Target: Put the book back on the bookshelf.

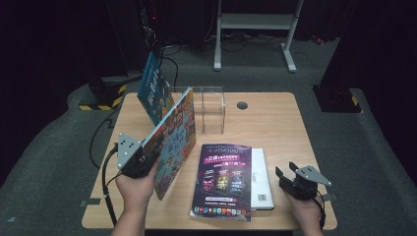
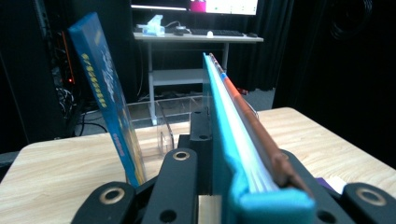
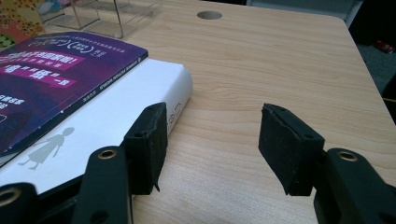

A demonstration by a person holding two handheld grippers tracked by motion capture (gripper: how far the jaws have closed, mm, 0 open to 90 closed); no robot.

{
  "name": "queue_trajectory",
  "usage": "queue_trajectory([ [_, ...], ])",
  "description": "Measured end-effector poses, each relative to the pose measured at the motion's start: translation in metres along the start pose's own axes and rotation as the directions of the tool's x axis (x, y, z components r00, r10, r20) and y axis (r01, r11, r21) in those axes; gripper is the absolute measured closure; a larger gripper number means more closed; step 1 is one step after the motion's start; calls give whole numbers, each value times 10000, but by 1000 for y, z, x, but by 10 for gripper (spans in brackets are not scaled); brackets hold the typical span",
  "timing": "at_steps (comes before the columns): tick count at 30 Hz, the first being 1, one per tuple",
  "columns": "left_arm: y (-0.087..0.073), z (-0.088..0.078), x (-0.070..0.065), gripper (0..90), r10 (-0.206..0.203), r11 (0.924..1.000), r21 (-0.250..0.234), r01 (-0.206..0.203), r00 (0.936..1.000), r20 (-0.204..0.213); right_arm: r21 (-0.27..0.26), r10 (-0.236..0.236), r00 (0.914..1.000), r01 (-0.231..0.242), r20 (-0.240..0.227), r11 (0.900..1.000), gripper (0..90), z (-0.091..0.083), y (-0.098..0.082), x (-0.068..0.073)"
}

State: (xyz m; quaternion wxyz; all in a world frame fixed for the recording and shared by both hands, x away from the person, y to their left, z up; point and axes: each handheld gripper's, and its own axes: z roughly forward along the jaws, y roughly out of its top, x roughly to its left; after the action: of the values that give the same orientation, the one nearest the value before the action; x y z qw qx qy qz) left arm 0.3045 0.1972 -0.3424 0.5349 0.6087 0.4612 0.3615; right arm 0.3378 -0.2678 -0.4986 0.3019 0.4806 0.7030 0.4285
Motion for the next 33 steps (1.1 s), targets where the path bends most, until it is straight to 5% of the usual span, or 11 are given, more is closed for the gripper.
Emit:
queue_trajectory([
  [15,17,-11,13,813,-78,9998,-176,59,9941,-1081,-67,12,10000,-12,28,10000,425,-1,1,-1],
  [33,32,20,15,814,-53,10000,-86,41,9881,-1536,-108,30,10000,-29,60,9999,430,-1,1,-2],
])
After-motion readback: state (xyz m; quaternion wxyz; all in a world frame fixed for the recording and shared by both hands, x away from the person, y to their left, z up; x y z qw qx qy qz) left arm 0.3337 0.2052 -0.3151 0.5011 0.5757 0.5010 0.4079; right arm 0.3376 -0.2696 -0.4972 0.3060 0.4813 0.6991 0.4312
